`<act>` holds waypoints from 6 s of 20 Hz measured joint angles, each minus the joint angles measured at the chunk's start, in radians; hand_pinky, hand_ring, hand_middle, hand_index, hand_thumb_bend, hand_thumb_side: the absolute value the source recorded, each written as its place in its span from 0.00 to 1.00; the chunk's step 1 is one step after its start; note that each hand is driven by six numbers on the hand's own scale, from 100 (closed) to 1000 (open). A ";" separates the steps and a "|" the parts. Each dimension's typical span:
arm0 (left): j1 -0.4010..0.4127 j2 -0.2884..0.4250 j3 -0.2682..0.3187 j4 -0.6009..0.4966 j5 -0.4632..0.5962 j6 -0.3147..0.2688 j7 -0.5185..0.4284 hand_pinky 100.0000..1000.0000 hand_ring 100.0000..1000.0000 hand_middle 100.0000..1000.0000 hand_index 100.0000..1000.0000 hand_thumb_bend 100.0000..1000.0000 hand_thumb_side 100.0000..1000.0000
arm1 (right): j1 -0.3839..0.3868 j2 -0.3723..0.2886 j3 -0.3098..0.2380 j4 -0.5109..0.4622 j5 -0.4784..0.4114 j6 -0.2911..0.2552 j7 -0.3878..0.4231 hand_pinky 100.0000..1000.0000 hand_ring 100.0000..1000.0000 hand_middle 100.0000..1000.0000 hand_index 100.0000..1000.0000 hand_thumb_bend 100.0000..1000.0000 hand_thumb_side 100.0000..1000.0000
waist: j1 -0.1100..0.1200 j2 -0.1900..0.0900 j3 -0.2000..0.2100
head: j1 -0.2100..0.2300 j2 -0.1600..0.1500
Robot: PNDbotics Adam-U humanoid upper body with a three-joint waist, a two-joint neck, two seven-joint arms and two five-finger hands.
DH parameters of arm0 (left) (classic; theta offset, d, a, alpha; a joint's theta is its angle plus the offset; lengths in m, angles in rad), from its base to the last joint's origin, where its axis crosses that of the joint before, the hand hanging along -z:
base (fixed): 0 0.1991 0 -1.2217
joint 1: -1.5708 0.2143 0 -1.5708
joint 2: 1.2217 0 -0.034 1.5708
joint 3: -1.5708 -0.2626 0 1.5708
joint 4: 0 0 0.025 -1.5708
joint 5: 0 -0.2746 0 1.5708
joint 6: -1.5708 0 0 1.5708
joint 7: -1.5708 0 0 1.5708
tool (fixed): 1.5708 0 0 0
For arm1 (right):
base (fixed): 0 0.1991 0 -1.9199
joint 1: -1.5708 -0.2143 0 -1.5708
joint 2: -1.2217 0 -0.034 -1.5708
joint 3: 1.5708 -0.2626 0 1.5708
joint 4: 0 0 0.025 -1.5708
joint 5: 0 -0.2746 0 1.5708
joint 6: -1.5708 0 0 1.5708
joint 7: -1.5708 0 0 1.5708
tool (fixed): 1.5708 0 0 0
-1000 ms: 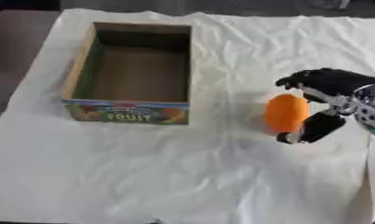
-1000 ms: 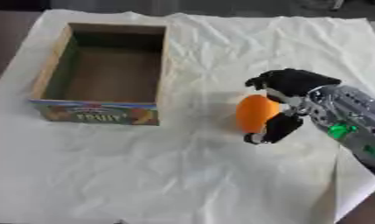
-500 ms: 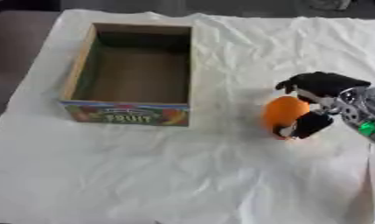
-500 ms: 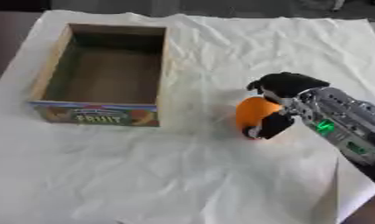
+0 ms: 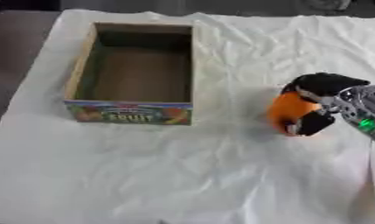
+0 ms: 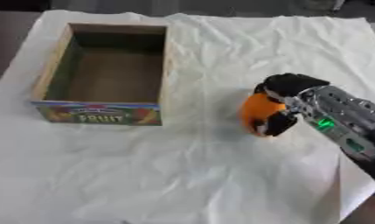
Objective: Pick up objects on the table and place them in the box.
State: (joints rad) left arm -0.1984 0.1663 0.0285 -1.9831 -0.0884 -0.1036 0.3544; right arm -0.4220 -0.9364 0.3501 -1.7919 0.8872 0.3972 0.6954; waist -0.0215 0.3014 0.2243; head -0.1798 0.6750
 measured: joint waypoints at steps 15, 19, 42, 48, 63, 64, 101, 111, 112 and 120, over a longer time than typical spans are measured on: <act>0.002 0.000 0.000 0.000 0.000 0.003 -0.002 0.23 0.65 0.84 0.64 0.00 0.72 | 0.027 0.000 -0.045 -0.154 -0.073 0.085 -0.095 0.86 0.85 0.63 0.62 0.00 0.00 | -0.004 0.000 -0.007 | 0.001 0.000; 0.003 0.000 0.000 0.000 0.000 0.004 -0.003 0.23 0.65 0.84 0.64 0.00 0.72 | 0.021 0.000 -0.063 -0.182 -0.117 0.089 -0.109 0.86 0.85 0.62 0.62 0.00 0.00 | -0.005 -0.001 -0.008 | 0.002 0.000; -0.003 -0.001 -0.019 0.000 0.017 0.005 -0.025 0.23 0.65 0.84 0.64 0.00 0.72 | -0.366 0.122 -0.078 -0.188 -0.091 0.071 -0.222 0.86 0.84 0.60 0.62 0.00 0.00 | -0.010 -0.003 0.055 | -0.061 -0.009; -0.007 -0.001 -0.029 0.000 0.025 0.004 -0.035 0.23 0.65 0.84 0.64 0.00 0.71 | -0.501 0.241 -0.039 -0.118 -0.009 0.081 -0.233 0.86 0.83 0.60 0.62 0.00 0.00 | -0.018 0.006 0.084 | -0.091 -0.010; -0.042 -0.010 -0.040 0.000 0.038 0.001 -0.048 0.24 0.65 0.84 0.64 0.00 0.72 | -0.756 0.589 0.064 0.239 0.190 0.108 -0.294 0.84 0.82 0.58 0.61 0.00 0.00 | -0.032 0.025 0.115 | -0.127 -0.027; -0.043 -0.010 -0.042 0.000 0.039 0.001 -0.048 0.24 0.65 0.84 0.64 0.00 0.72 | -0.755 0.611 0.064 0.262 0.205 0.116 -0.307 0.84 0.82 0.58 0.61 0.00 0.00 | -0.032 0.026 0.118 | -0.131 -0.027; -0.049 -0.026 -0.043 0.000 0.043 0.003 -0.059 0.24 0.66 0.84 0.63 0.00 0.73 | -0.696 0.768 0.019 0.714 0.184 -0.039 -0.180 0.92 0.96 0.86 0.95 0.72 0.61 | -0.030 0.037 0.122 | -0.154 -0.034; -0.040 -0.026 -0.042 0.000 0.042 0.004 -0.057 0.24 0.65 0.84 0.63 0.00 0.73 | -0.694 0.632 -0.004 0.440 0.070 -0.005 -0.183 0.92 0.94 0.85 0.95 0.68 0.66 | -0.030 0.022 0.096 | -0.128 -0.026; -0.040 -0.026 -0.042 0.000 0.042 0.004 -0.056 0.24 0.65 0.84 0.63 0.00 0.73 | -0.690 0.618 -0.006 0.408 0.054 0.002 -0.177 0.92 0.94 0.85 0.95 0.68 0.66 | -0.030 0.022 0.096 | -0.126 -0.025; -0.031 -0.026 -0.035 0.000 0.038 0.006 -0.049 0.24 0.65 0.84 0.63 0.00 0.72 | -0.645 0.506 -0.104 0.226 -0.043 -0.027 -0.216 0.90 0.89 0.78 0.93 0.49 0.75 | -0.017 0.015 0.060 | -0.081 -0.019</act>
State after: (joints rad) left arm -0.2290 0.1401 -0.0070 -1.9831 -0.0508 -0.0977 0.3052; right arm -1.0666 -0.4309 0.2460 -1.5659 0.8446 0.3705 0.4797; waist -0.0382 0.3165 0.2843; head -0.2603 0.6565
